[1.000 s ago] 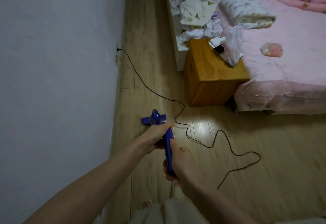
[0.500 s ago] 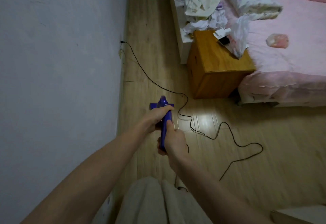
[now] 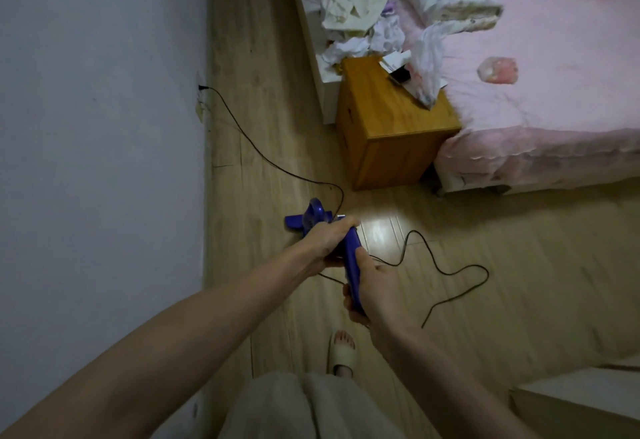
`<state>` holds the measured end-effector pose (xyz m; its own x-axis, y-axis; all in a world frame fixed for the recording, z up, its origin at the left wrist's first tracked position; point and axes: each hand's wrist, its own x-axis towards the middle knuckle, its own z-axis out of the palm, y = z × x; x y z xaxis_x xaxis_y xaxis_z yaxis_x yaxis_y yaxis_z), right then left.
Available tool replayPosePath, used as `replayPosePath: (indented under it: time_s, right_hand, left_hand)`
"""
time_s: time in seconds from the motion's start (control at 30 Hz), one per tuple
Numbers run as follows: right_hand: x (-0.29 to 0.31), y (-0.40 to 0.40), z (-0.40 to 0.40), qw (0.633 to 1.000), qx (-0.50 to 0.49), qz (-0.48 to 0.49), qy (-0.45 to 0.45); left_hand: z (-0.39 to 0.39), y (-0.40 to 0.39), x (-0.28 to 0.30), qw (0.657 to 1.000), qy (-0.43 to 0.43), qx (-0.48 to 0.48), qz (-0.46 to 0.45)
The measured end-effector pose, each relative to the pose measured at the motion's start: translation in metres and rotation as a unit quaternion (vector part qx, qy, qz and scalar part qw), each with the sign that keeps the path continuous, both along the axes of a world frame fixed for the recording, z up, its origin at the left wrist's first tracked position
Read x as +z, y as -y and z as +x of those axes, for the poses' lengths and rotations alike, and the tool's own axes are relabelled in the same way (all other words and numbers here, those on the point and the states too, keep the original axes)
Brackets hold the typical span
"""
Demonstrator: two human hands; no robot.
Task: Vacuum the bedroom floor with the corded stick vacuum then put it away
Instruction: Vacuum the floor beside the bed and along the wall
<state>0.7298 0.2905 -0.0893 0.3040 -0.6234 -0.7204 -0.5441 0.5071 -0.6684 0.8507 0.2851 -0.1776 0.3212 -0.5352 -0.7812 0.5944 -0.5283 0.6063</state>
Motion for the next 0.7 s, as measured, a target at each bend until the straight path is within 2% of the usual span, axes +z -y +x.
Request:
replayPosePath:
  time_s: [0.17,0.7]
  right_hand:
    - [0.004,0.005,0.008,1.0,-0.008,0.01,0.022]
    - [-0.028,0.08,0.045,0.999,0.007,0.034,0.023]
  left_hand:
    - [0.011,0.007,0.0,1.0,-0.009,-0.016,-0.007]
    - [0.051,0.08,-0.018,0.998,0.037,-0.042,0.034]
